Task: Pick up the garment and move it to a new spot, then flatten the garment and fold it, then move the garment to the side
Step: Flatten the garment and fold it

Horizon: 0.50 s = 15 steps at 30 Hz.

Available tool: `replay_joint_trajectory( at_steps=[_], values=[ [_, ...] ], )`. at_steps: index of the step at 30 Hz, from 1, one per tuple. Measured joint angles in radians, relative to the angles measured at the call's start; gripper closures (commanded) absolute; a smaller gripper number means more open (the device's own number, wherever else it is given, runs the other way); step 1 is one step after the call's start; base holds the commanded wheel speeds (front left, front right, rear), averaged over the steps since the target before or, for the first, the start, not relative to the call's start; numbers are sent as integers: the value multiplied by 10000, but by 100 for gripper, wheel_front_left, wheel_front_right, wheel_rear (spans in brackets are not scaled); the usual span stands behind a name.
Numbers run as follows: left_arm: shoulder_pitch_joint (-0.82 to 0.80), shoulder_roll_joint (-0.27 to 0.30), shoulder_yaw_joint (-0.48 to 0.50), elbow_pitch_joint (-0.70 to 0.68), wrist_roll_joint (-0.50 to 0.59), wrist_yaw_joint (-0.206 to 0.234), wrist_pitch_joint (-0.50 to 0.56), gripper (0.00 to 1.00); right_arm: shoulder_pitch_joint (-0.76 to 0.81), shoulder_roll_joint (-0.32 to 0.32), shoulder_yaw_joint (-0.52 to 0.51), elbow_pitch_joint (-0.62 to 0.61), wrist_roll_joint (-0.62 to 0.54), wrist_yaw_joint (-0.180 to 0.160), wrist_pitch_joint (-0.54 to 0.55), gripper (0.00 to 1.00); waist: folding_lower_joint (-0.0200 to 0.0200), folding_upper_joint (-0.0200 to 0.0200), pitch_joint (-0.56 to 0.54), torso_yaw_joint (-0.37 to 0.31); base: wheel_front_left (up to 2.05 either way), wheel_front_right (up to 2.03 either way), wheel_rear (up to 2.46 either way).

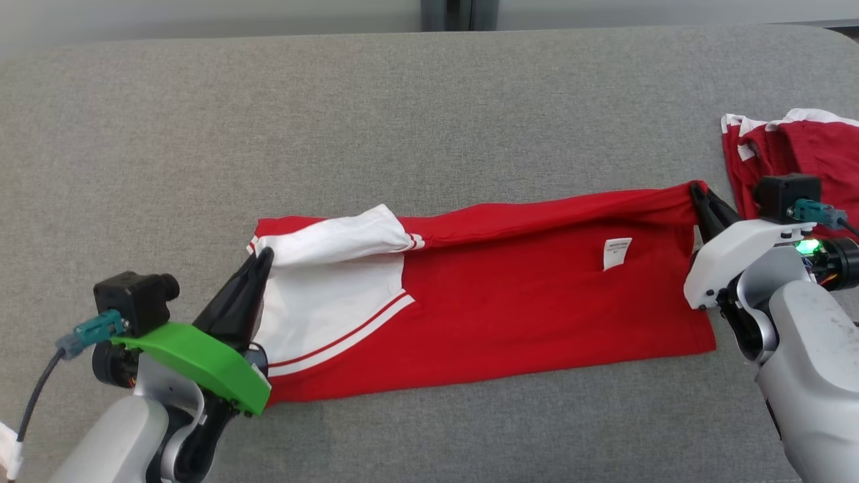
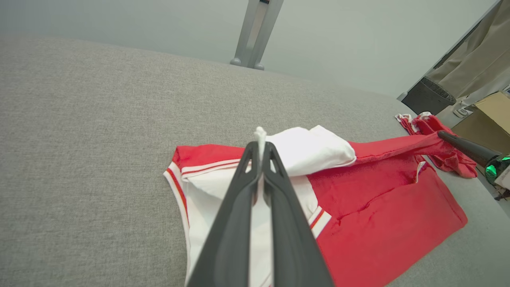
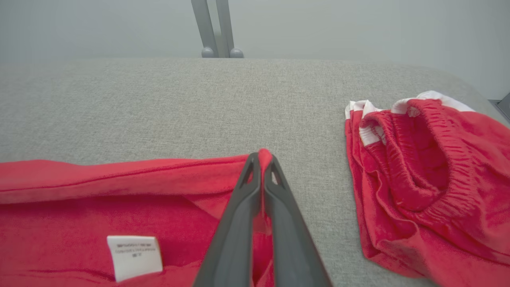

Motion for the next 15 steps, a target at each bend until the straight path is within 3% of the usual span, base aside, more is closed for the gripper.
replay_joint_trajectory(
  at_steps=[10, 12, 13, 14, 15],
  values=[
    [884, -244, -171, 326, -42, 221, -433, 100, 1546, 163, -464, -1609, -510, 0, 451, 97, 0, 0, -91, -18, 0, 0, 0],
    [994, -307, -194, 523, -65, 240, -527, 100, 1805, 263, -594, -1868, -562, 0, 481, 78, 0, 0, -113, -36, 0, 0, 0],
    [1032, -326, -219, 629, -56, 244, -593, 84, 1941, 318, -646, -1985, -606, 0, 506, 16, -1, 0, -128, -46, 0, 0, 0],
    [1046, -355, -217, 725, -44, 267, -656, 71, 2051, 362, -679, -2082, -627, 0, 495, 0, -1, 0, -144, -53, 0, 0, 0],
    [1071, -407, -201, 836, -36, 290, -755, 40, 2180, 435, -771, -2184, -644, 0, 414, 0, 0, 0, -171, -63, 0, 0, 0]
  ],
)
